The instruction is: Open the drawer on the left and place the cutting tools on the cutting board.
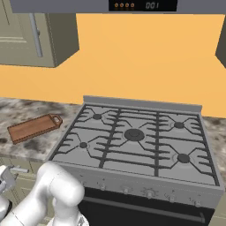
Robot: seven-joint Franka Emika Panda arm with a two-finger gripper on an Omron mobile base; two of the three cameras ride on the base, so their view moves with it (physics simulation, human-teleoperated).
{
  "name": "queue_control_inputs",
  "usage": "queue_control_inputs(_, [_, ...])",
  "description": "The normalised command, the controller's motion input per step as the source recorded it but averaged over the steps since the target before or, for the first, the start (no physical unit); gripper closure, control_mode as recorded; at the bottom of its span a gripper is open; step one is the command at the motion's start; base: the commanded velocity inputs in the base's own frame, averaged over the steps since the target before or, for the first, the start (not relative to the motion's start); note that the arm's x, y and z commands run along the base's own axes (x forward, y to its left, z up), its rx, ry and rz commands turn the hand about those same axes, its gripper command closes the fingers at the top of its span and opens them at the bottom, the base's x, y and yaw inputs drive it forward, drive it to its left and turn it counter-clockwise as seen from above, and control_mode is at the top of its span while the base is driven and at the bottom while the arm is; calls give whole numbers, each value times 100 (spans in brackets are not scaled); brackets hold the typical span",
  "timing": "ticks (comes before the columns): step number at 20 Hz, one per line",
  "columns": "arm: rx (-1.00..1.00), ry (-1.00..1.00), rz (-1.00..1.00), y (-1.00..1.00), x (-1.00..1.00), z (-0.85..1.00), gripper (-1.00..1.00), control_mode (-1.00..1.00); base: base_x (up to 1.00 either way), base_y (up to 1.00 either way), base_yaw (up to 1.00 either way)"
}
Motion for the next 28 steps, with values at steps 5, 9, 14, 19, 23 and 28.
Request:
queue_control_inputs(5, [0,-3,0,11,30,-19,100,-100,0,0,0])
queue_control_inputs(9, [0,0,0,0,4,-1,100,-100,0,0,0])
queue_control_inputs(14, [0,0,0,0,-23,0,100,-100,0,0,0])
queue_control_inputs(19, [0,-7,5,-5,-89,0,100,-100,0,0,0])
queue_control_inputs(23, [7,-26,5,-29,-100,0,100,-100,0,0,0])
queue_control_inputs(28, [9,-31,6,-33,-100,0,100,-100,0,0,0])
